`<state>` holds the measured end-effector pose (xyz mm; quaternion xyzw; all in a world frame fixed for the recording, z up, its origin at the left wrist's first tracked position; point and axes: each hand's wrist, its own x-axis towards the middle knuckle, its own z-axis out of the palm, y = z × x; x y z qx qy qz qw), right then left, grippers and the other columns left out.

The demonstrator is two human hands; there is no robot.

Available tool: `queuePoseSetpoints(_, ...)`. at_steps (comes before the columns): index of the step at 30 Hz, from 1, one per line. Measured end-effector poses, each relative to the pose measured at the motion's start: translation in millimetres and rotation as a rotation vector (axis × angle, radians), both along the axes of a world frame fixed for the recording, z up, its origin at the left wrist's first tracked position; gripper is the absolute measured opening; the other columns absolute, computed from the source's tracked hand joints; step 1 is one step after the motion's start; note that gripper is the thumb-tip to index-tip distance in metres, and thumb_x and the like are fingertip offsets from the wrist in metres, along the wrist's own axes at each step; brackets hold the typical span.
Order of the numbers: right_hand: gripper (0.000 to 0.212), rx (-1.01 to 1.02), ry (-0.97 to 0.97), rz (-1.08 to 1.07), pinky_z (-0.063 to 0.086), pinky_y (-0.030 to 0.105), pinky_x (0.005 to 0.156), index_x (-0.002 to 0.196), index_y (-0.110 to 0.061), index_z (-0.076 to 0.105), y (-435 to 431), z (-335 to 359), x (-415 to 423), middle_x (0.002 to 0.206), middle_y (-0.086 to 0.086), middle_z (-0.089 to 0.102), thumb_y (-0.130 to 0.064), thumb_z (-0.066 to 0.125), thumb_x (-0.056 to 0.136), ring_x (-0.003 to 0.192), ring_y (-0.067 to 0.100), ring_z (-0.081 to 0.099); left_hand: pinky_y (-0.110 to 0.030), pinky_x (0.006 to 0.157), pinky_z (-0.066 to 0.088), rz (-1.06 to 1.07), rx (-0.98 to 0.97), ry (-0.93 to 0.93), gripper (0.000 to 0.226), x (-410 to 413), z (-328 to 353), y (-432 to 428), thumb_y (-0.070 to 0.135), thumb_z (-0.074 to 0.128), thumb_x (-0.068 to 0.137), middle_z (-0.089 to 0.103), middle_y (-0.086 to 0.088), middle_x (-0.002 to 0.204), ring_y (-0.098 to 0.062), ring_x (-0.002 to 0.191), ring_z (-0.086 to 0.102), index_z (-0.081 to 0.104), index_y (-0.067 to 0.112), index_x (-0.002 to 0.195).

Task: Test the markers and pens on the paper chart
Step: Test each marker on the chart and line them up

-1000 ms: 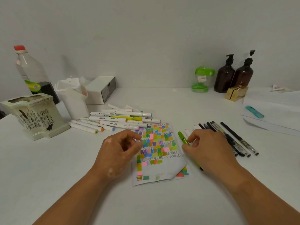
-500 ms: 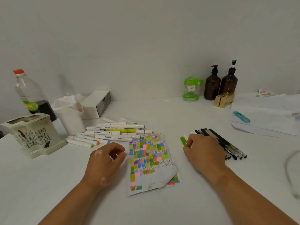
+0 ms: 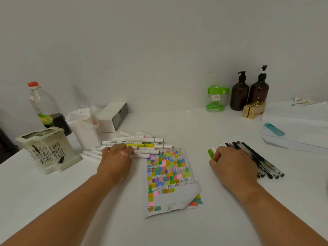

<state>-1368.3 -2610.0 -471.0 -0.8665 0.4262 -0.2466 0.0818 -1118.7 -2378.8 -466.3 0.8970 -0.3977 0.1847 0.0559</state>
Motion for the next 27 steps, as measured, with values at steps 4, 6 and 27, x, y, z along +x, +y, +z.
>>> queuePoseSetpoints(4, 0.018, -0.018, -0.022, 0.003, 0.029, 0.024, 0.047, 0.074, -0.028, 0.063, 0, 0, 1, 0.062, -0.014, 0.057, -0.042, 0.071, 0.082, 0.062, 0.015, 0.053, -0.037, 0.09, 0.036, -0.03, -0.03, 0.014, 0.016, 2, -1, -4, 0.024, 0.056, 0.096, 0.063, 0.002, 0.111, -0.023, 0.105, 0.057, 0.065, 0.025, 0.109)
queuePoseSetpoints(6, 0.016, -0.027, -0.041, 0.008, 0.026, 0.023, 0.047, 0.074, -0.029, 0.063, 1, 0, 2, 0.06, -0.015, 0.054, -0.041, 0.072, 0.081, 0.063, 0.014, 0.052, -0.038, 0.089, 0.035, -0.069, -0.054, 0.031, 0.013, -1, -2, -6, 0.023, 0.058, 0.095, 0.063, 0.003, 0.11, -0.024, 0.105, 0.057, 0.064, 0.024, 0.107)
queuePoseSetpoints(27, 0.026, 0.447, -0.233, 0.724, 0.044, 0.006, 0.062, 0.104, -0.043, 0.069, 67, 17, 6, 0.096, -0.036, 0.066, -0.043, 0.081, 0.08, 0.074, -0.009, 0.062, -0.036, 0.077, 0.059, -0.327, -1.142, 1.357, 0.027, -94, 15, -13, 0.016, 0.072, 0.086, 0.076, -0.011, 0.101, -0.027, 0.096, 0.073, 0.061, 0.017, 0.112)
